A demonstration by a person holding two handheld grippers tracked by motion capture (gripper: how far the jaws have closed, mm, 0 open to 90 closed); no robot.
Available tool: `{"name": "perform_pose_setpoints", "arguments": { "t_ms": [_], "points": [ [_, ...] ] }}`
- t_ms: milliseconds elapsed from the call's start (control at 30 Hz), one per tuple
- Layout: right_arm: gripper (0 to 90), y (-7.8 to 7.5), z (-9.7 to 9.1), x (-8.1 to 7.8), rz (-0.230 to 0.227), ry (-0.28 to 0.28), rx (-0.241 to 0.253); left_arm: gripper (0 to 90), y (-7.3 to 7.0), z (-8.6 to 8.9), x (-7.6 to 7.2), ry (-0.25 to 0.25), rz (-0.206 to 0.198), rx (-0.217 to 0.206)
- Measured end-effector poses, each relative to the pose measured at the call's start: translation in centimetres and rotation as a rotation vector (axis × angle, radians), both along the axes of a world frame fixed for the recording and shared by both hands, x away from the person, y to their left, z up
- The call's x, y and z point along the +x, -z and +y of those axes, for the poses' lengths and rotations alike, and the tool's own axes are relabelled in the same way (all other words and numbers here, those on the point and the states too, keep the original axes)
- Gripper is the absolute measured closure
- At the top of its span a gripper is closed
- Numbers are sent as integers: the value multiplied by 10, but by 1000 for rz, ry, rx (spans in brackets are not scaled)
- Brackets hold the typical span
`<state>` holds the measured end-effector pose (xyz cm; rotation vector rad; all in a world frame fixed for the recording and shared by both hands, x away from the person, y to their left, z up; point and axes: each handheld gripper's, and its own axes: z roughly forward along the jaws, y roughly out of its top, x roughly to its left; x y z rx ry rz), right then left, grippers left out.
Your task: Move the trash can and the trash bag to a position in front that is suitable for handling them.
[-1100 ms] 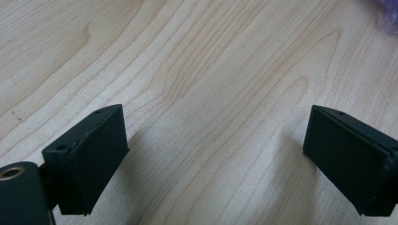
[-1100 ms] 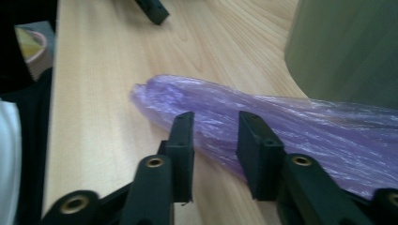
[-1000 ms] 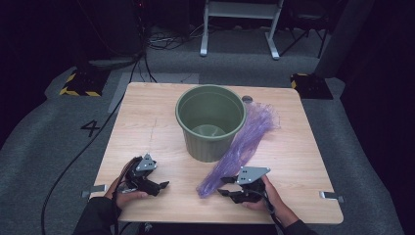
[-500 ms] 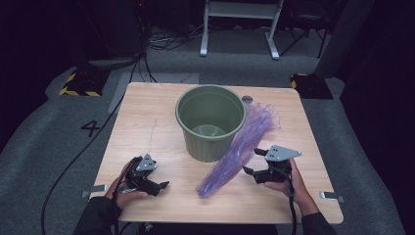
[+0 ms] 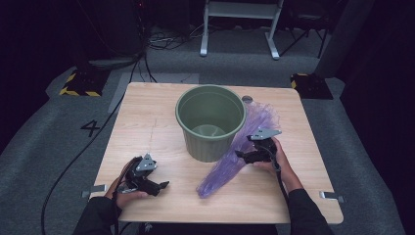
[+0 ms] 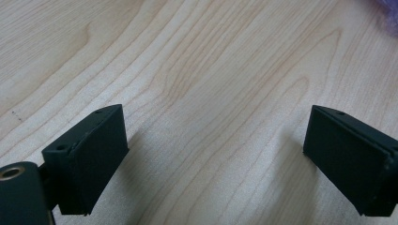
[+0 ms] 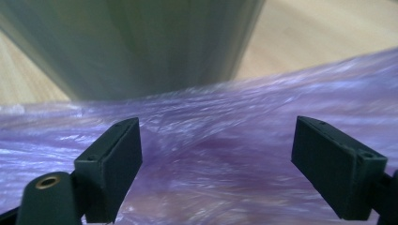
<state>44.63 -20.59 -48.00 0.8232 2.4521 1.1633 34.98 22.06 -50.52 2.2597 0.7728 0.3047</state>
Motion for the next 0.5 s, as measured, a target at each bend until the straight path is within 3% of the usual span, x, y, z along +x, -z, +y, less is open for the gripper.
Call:
{"name": "perform_pose_setpoints", "arguments": {
  "t_ms": [133, 233, 400, 500],
  "points": [
    [157, 9, 6, -6, 35, -50, -19, 62, 0, -1, 0, -7, -2, 1],
    [159, 12, 4, -10, 27, -64, 10, 61, 0, -1, 0, -7, -1, 0],
    [188, 0, -2, -19, -39, -56, 32, 62, 0, -1, 0, -7, -1, 1],
    [173, -7, -4, -27, -49, -81, 61, 61, 0, -1, 0, -7, -1, 0]
  ]
}}
